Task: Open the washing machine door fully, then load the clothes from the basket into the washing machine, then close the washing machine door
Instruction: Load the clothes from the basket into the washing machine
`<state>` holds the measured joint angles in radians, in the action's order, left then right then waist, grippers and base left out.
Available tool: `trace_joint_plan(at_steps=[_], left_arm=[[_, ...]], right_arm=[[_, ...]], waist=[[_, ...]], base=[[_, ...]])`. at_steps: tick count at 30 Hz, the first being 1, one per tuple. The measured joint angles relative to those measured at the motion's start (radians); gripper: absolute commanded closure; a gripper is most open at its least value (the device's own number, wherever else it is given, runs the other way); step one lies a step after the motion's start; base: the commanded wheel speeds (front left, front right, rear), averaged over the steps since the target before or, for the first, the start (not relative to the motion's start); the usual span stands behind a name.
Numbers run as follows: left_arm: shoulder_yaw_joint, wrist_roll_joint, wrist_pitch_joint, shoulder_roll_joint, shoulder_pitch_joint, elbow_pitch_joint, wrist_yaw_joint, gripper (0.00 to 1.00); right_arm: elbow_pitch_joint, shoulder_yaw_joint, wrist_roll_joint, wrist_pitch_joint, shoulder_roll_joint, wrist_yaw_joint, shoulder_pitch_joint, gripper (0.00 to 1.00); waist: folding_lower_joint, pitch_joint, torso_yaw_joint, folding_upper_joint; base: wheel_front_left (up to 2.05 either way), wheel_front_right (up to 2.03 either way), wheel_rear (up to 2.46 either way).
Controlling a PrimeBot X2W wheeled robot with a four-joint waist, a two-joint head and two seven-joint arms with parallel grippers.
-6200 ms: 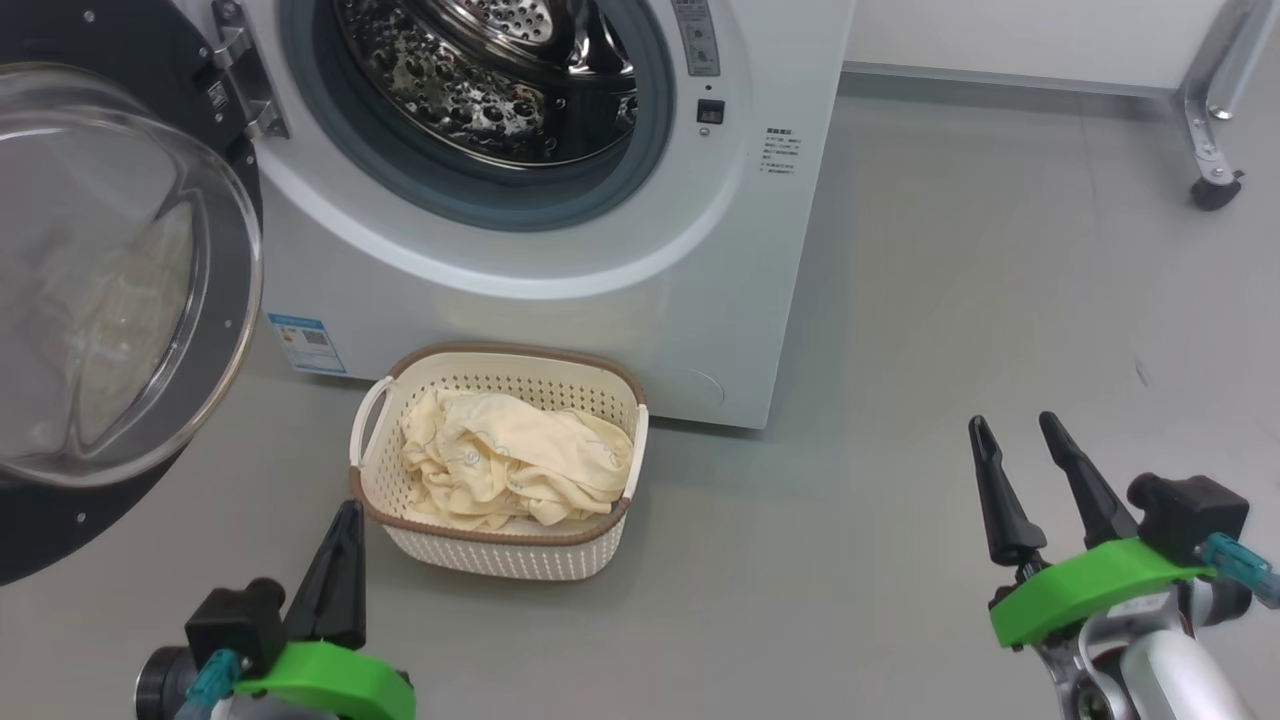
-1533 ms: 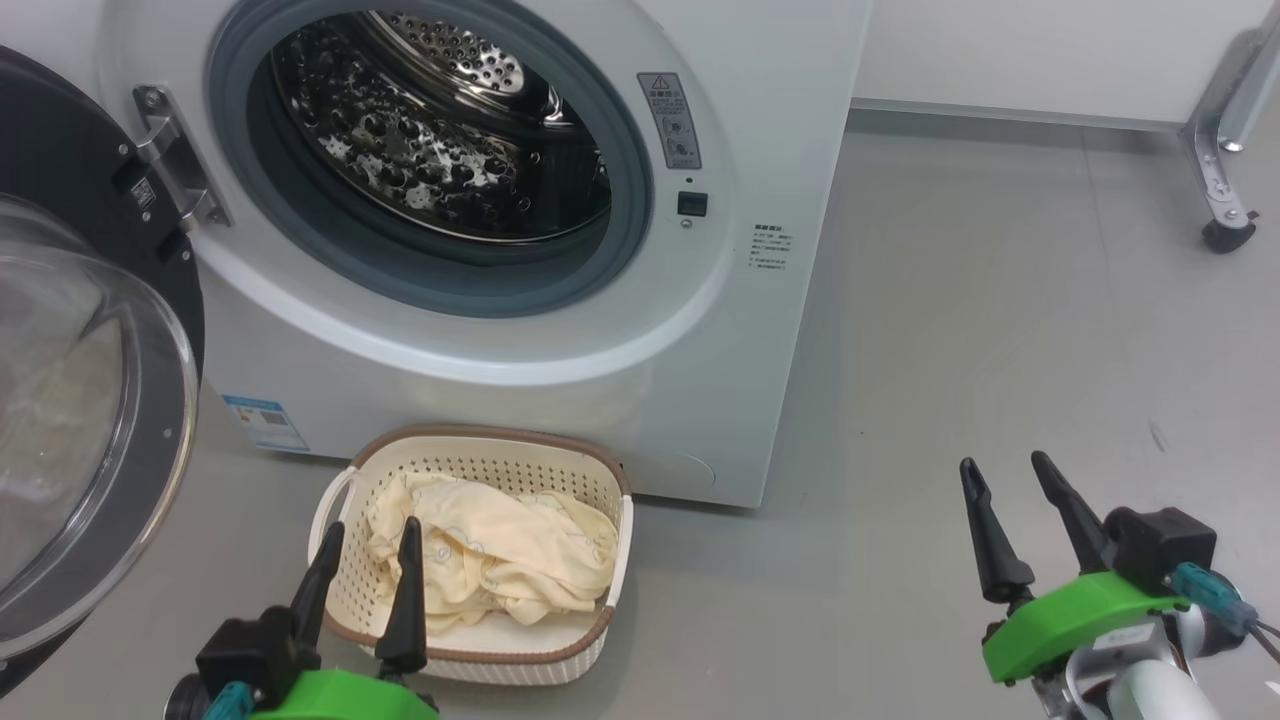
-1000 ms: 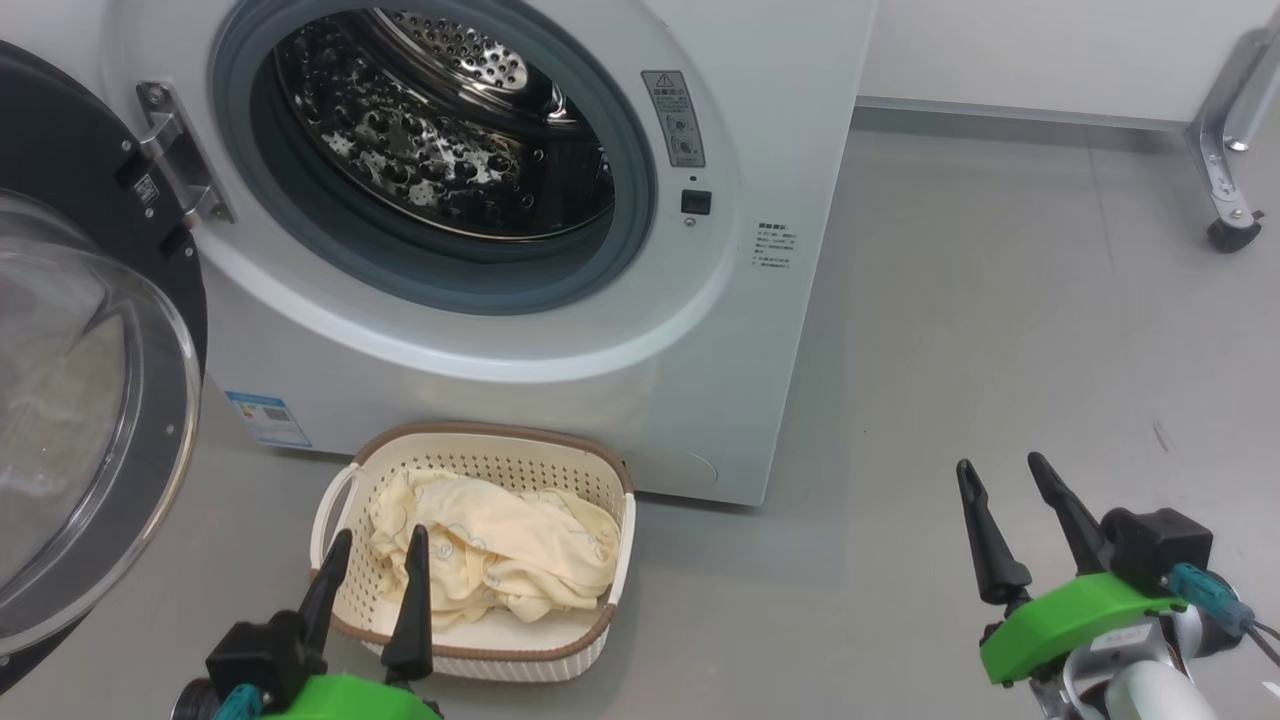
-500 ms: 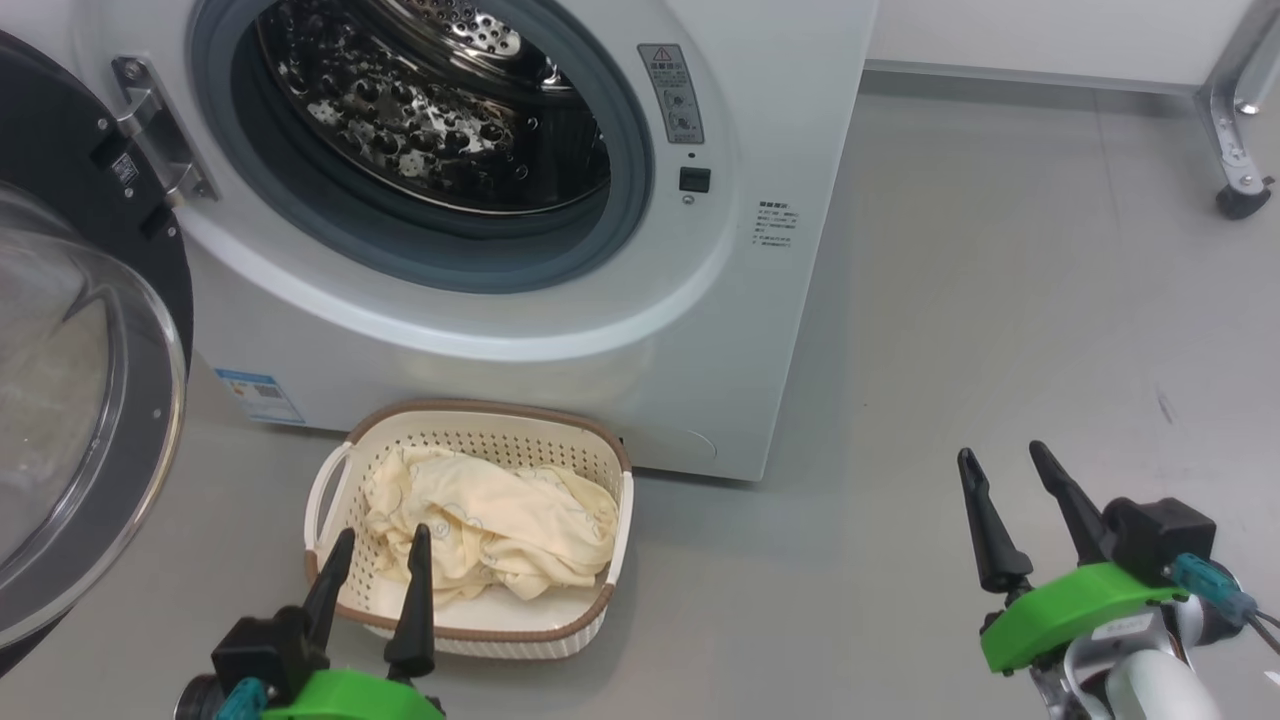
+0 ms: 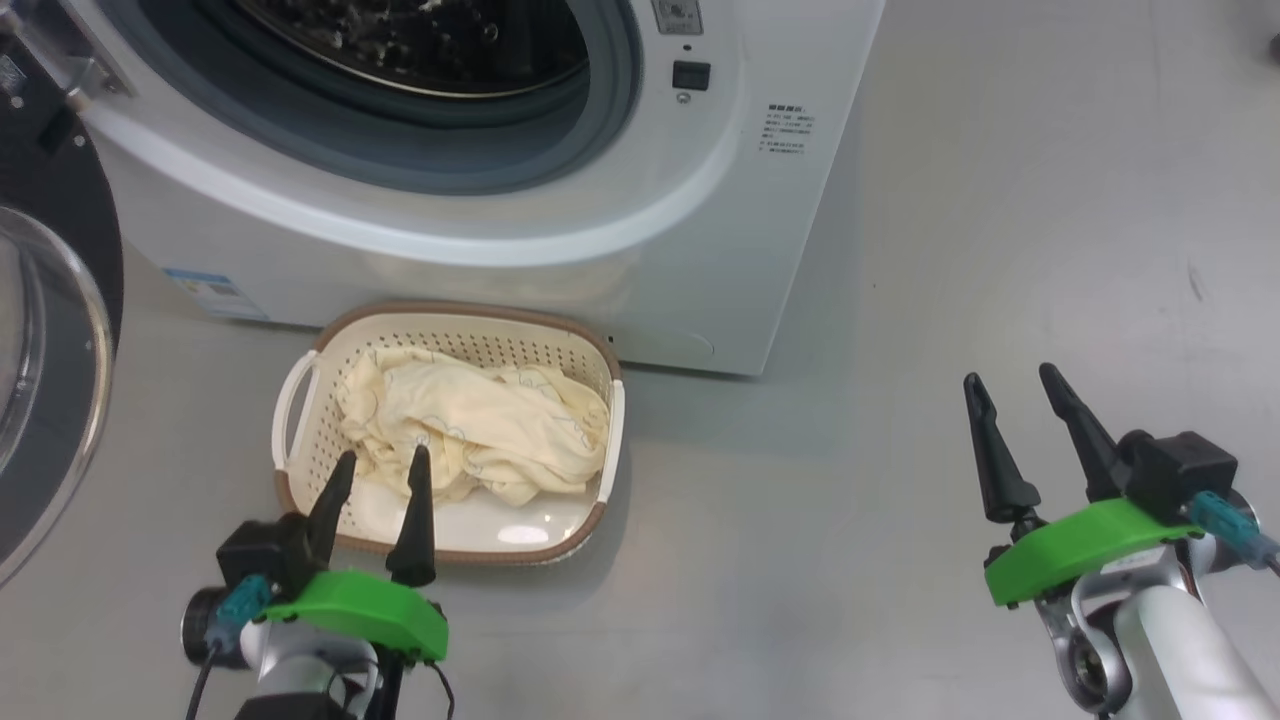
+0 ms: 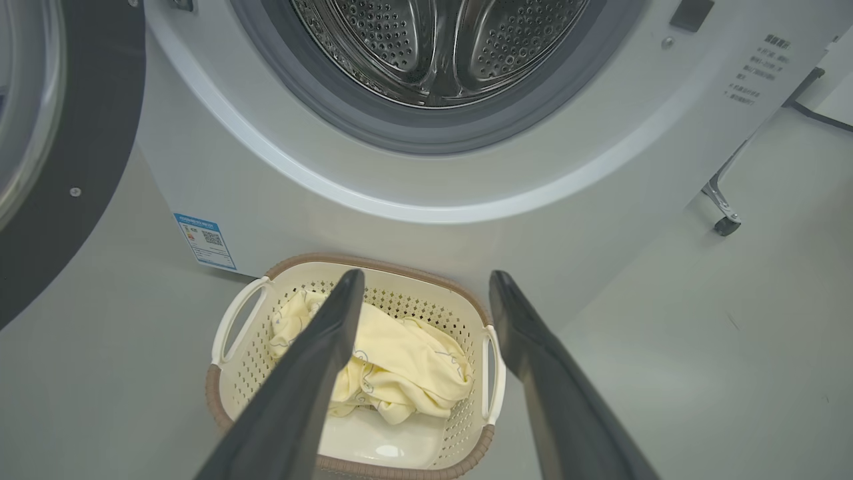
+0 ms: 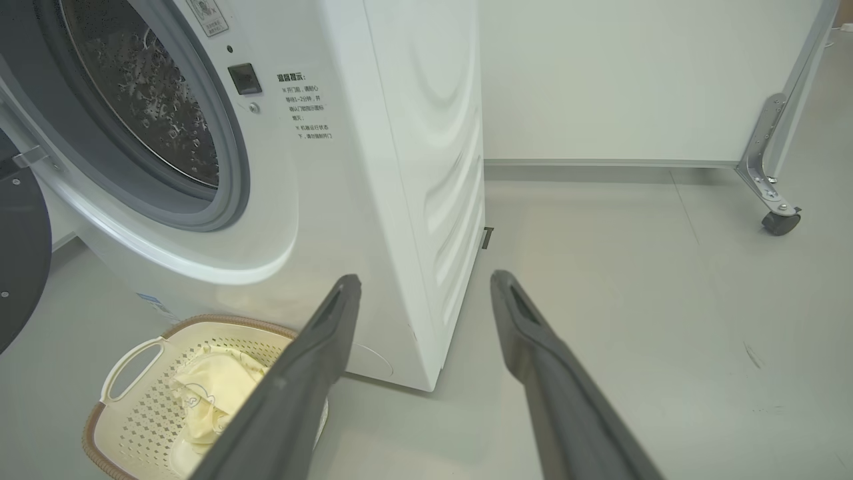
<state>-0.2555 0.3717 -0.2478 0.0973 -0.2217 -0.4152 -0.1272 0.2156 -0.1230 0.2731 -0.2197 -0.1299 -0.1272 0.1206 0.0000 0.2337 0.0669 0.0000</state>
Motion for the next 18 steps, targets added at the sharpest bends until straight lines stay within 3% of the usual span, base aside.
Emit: trace_joint_plan(at_steps=[18], left_arm=[[-0.108, 0.086, 0.004, 0.045, -0.486, -0.477, -0.004, 0.0]], right_arm=[[-0.039, 0.001, -0.038, 0.0, -0.003, 0.0, 0.137, 0.0]], waist=[[0.0003, 0.328, -0.074, 0.0]], base=[[0.0, 0.0, 0.0]])
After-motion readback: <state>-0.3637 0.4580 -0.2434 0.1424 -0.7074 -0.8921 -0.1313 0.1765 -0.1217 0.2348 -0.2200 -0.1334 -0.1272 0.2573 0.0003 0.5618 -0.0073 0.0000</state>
